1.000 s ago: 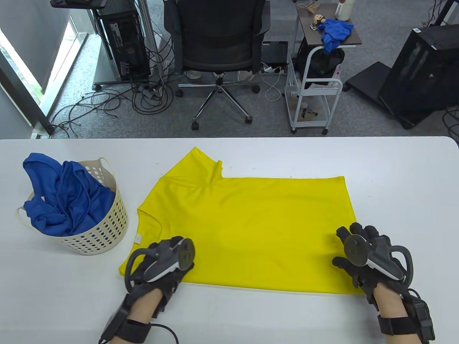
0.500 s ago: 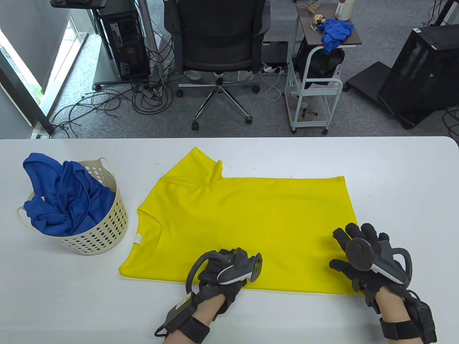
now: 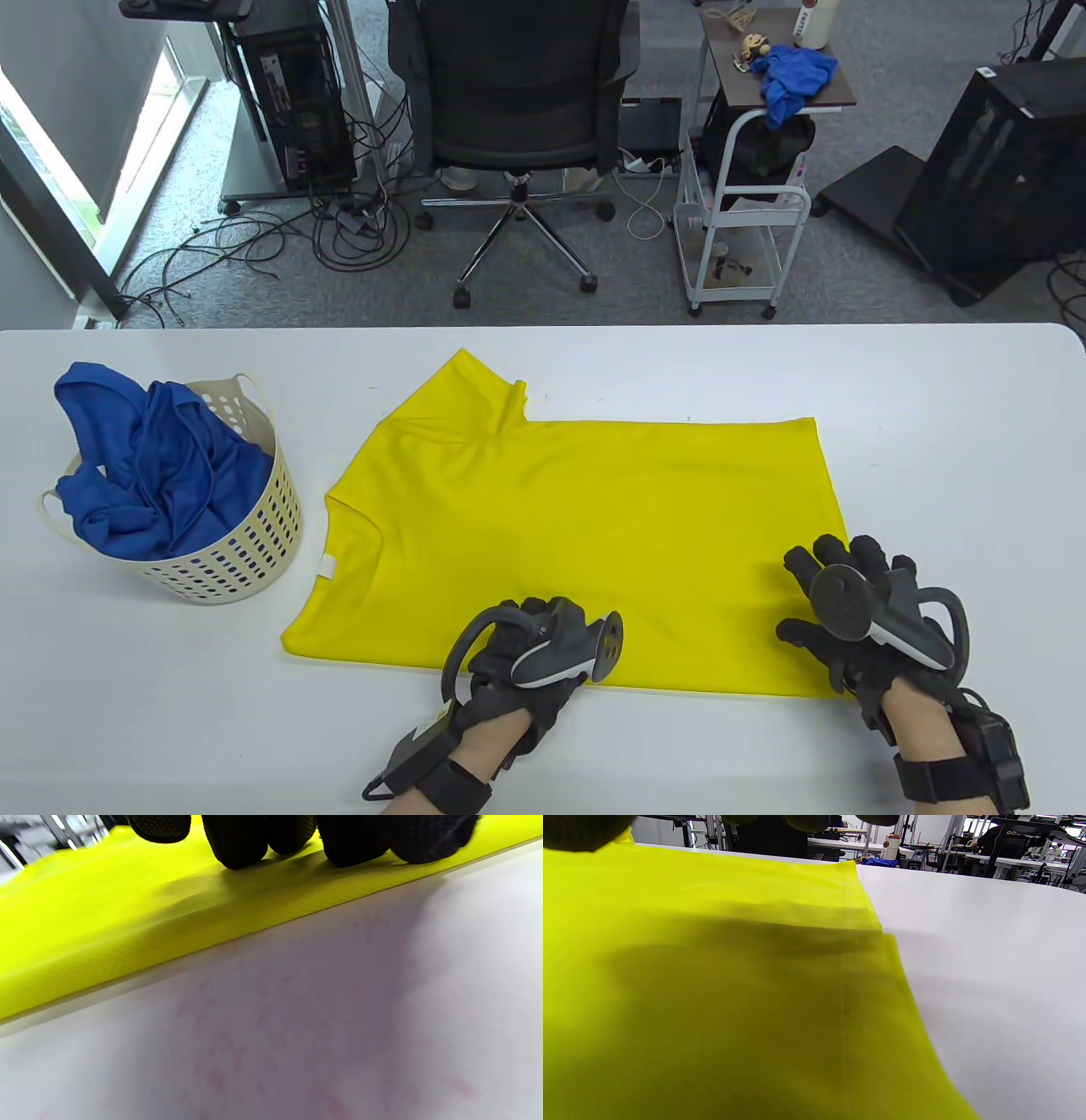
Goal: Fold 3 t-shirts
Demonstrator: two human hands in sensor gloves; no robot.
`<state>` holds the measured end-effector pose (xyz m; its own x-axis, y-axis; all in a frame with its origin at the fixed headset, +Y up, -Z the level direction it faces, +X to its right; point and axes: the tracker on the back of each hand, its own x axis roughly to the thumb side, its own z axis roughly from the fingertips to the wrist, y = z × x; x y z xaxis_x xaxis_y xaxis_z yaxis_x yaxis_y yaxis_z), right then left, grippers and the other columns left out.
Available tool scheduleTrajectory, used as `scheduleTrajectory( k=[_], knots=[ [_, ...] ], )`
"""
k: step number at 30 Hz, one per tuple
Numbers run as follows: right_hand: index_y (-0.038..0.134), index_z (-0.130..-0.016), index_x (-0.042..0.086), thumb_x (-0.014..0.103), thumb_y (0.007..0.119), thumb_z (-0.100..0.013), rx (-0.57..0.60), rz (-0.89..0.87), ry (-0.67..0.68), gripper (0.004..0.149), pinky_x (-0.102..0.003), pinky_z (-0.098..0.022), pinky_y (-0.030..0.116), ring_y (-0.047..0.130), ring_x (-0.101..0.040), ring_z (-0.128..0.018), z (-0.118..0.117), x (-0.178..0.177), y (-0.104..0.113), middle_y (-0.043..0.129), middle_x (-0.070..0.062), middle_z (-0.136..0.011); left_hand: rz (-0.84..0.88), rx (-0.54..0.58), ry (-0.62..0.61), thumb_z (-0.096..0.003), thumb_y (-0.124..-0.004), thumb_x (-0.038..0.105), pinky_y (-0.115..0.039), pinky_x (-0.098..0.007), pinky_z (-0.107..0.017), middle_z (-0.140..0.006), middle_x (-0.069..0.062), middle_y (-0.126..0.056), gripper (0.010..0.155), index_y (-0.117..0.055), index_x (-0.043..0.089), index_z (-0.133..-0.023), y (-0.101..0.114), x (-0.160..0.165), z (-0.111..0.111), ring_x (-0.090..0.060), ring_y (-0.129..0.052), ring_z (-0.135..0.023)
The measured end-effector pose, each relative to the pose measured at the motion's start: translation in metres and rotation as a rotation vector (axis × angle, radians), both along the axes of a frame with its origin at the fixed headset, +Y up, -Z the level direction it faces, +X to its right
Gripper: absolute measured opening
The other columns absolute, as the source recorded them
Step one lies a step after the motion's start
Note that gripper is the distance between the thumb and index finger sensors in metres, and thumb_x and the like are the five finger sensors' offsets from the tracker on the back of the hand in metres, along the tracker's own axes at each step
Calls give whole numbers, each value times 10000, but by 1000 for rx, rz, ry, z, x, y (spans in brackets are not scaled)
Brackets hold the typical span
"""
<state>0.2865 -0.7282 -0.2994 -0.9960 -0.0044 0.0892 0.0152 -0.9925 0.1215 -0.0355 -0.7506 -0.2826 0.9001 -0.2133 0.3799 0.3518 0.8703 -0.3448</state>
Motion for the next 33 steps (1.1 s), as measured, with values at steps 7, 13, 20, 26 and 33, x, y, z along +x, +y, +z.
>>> scheduleTrajectory(
  k=[7, 13, 20, 26, 33],
  knots=[
    [421, -1035, 332, 593, 748, -354, -12, -20, -9, 799, -767, -714, 300, 347, -525, -1076, -2, 2, 0, 372, -101, -1173, -40, 71, -41, -361, -718, 609, -571, -531, -783, -1118, 7, -496, 651, -571, 366, -947, -6, 5, 3, -250, -610, -1030],
    [426, -1041, 347, 593, 746, -370, -6, -59, -71, 784, -756, -732, 313, 386, -502, -1080, -13, 12, 9, 375, -89, -1179, -6, 170, -35, -384, -728, 567, -617, -508, -761, -1050, 59, -621, 472, -696, 419, -831, -5, 5, -1, -200, -721, -958],
    [492, -1031, 312, 596, 717, -395, 37, -86, -160, 732, -666, -717, 458, 649, -373, -897, -42, 0, 42, 612, -66, -1010, 0, 210, -57, -401, -734, 552, -638, -491, -755, -1022, 96, -662, 407, -739, 429, -790, -4, 6, 0, -167, -758, -935],
    [556, -1010, 274, 567, 722, -408, 4, -235, -16, 690, -676, -693, 470, 659, -412, -879, -32, -37, 23, 631, -108, -1000, 60, 278, -47, -411, -739, 540, -648, -489, -753, -989, 157, -711, 390, -777, 424, -781, 6, 4, -3, -137, -788, -924],
    [679, -942, 241, 484, 669, -441, 13, -297, 102, 557, -661, -669, 521, 719, -400, -840, -19, -63, 25, 686, -102, -963, 220, 459, 61, -427, -733, 539, -651, -493, -749, -994, 145, -714, 381, -785, 419, -784, 76, 16, -19, -150, -795, -916]
  ],
)
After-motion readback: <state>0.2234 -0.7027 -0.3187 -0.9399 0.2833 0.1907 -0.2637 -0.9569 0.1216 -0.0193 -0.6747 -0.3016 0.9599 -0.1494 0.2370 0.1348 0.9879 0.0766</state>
